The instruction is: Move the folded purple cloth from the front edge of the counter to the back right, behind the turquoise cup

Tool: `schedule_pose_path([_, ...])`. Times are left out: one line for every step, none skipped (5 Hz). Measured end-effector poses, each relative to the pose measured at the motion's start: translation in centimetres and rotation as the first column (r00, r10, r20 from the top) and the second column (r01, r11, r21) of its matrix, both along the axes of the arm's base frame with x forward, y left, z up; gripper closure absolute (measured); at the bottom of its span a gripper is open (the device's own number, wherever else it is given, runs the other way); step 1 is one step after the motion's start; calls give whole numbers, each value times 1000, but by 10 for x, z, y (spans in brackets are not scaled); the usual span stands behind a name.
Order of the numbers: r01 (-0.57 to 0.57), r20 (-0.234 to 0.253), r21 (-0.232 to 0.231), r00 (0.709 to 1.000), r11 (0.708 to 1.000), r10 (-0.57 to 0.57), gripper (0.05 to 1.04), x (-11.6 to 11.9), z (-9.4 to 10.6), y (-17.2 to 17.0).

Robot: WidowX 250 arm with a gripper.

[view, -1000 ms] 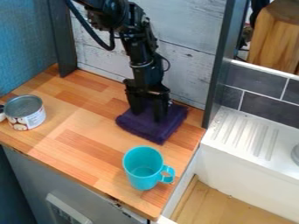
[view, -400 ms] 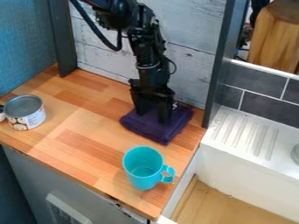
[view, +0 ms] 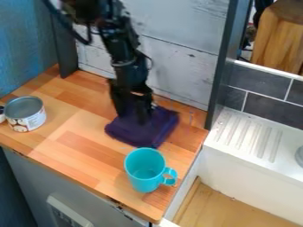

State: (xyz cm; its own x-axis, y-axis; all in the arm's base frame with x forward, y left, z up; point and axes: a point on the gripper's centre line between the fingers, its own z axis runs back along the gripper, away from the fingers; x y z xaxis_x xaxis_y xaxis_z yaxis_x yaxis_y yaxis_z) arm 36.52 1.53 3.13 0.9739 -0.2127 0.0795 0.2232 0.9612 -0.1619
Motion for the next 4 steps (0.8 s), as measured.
schedule_pose_path([9, 28, 1, 1000, 1000, -9, 83, -26, 15, 15])
schedule_pose_path([3, 31, 42, 1000, 999, -4, 83, -60, 28, 37])
schedule_pose_path([0, -44, 139, 999, 990, 6, 83, -93, 30, 59])
schedule_pose_path([-33, -57, 201, 997, 979, 45, 83, -111, 34, 89])
